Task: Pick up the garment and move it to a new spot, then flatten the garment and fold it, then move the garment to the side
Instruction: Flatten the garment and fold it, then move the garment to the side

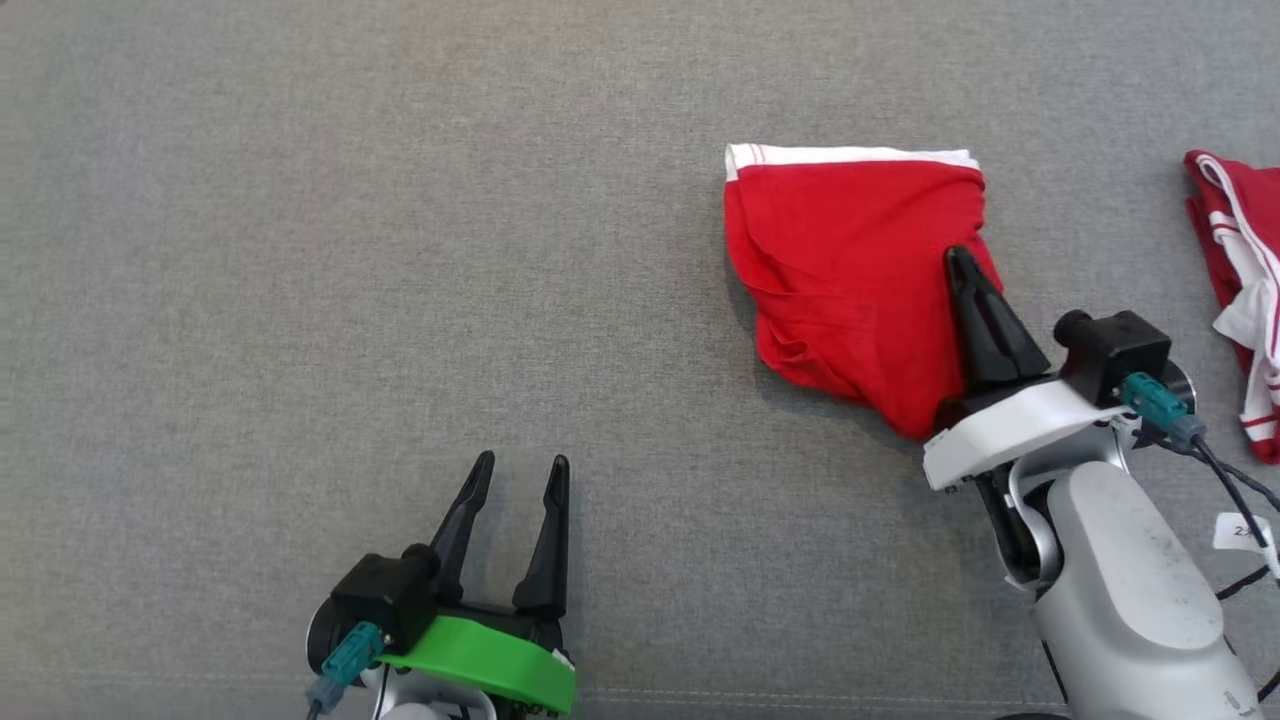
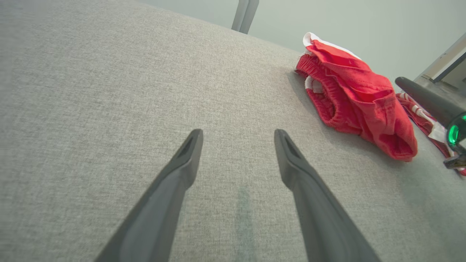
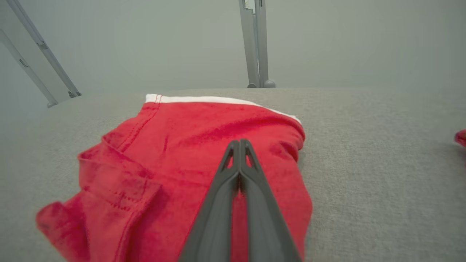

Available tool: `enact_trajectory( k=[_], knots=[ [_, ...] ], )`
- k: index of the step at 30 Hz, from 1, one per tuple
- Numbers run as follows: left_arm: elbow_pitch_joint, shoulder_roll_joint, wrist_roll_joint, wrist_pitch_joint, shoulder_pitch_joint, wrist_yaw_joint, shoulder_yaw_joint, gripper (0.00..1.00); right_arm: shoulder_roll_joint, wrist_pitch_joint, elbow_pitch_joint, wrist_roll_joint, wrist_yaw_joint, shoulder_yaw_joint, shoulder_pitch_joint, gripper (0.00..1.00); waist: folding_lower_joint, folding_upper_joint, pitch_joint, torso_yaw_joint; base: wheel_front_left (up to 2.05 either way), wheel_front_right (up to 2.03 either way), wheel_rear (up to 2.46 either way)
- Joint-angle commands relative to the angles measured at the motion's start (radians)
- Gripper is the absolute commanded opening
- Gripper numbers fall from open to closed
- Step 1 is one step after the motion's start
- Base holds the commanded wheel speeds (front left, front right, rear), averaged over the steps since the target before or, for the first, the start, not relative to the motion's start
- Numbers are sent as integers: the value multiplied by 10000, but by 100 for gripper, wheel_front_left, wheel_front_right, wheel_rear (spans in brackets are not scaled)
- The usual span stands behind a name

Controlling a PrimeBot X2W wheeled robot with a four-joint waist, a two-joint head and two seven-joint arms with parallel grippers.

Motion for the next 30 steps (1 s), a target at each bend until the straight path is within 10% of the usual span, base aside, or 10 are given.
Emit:
enact_trajectory(
  k=[1,17,18,20,21,30],
  knots=[
    [-41,18,24,-30,-200,13,40,100,91,-18,254,-224,-12,58,-156,0,0,0,394,546,0,0,0],
    [-478,15,-219,-30,-72,153,508,100,711,-22,435,-697,-12,2471,-1,0,0,0,74,772,0,0,0],
    [-507,15,-244,-31,-5,160,552,100,728,-22,261,-555,-12,2339,97,16,0,0,-15,714,0,0,0],
    [-598,15,-286,-31,89,193,663,100,756,-21,-41,-364,-11,1959,363,89,0,0,-192,598,0,0,0],
    [-643,15,-325,-30,153,211,730,100,763,-21,-109,-312,-11,1787,501,100,0,0,-287,535,0,0,0],
    [-746,15,-366,-30,317,165,797,100,82,286,1366,690,-9,305,138,100,0,0,-560,100,0,0,0]
  ],
)
